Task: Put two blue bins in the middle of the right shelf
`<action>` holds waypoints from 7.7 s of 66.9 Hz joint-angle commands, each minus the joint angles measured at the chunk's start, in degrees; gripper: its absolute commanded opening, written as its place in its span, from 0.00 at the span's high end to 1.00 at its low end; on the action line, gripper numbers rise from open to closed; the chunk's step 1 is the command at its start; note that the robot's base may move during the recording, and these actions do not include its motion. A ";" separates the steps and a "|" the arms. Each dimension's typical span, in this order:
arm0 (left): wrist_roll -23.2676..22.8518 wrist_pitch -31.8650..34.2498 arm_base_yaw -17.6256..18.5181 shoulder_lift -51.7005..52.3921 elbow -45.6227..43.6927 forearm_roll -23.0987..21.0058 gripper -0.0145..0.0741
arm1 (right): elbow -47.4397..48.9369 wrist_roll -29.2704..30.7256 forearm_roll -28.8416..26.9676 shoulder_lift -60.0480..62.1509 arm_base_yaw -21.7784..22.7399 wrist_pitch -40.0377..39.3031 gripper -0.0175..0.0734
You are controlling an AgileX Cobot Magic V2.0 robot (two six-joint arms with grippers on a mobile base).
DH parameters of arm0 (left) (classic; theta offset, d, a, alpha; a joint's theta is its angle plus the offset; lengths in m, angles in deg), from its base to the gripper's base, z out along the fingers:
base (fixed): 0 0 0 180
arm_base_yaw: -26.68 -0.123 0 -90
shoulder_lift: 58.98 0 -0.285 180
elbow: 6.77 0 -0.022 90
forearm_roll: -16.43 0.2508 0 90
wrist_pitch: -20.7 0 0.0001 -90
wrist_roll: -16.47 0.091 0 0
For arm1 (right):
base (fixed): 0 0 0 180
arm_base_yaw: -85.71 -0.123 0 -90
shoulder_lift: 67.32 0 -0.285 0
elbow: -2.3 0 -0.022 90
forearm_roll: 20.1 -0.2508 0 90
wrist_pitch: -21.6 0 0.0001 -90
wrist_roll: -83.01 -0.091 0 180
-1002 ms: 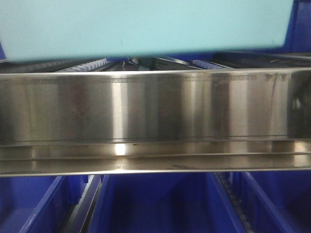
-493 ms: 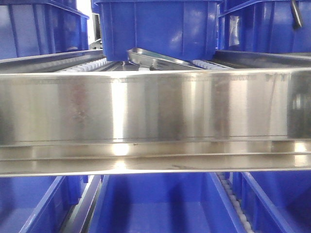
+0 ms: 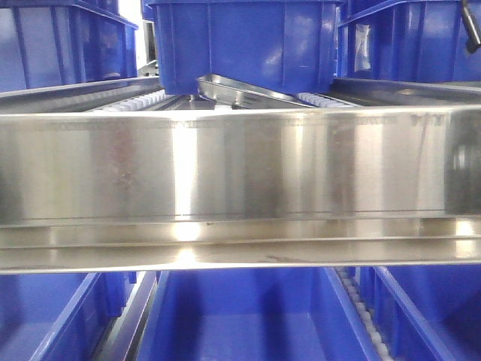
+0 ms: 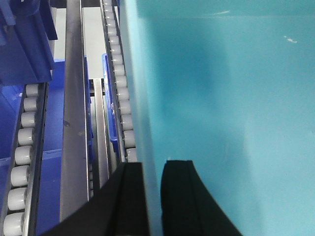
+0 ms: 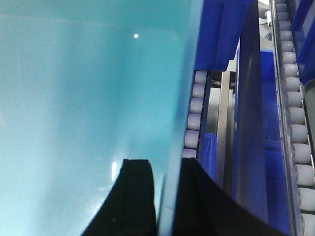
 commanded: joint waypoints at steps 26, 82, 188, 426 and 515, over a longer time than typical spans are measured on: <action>1.10 2.03 0.28 1.11 -0.98 -1.18 0.96 | 0.55 1.55 0.04 0.52 0.10 -1.70 0.99; 1.10 6.09 0.28 1.11 -0.98 -1.18 0.96 | 0.55 1.55 0.04 0.52 0.10 -1.70 0.99; 1.10 28.60 0.28 1.01 -0.98 -1.18 0.96 | 0.55 1.55 0.04 0.53 0.10 -22.17 0.99; 1.10 28.65 0.28 1.01 -0.98 -0.44 0.96 | 0.55 1.55 0.04 0.53 0.10 -22.28 0.99; 1.10 28.65 0.28 1.01 -0.98 -0.44 0.96 | 0.55 1.55 0.04 0.53 0.10 -22.28 0.99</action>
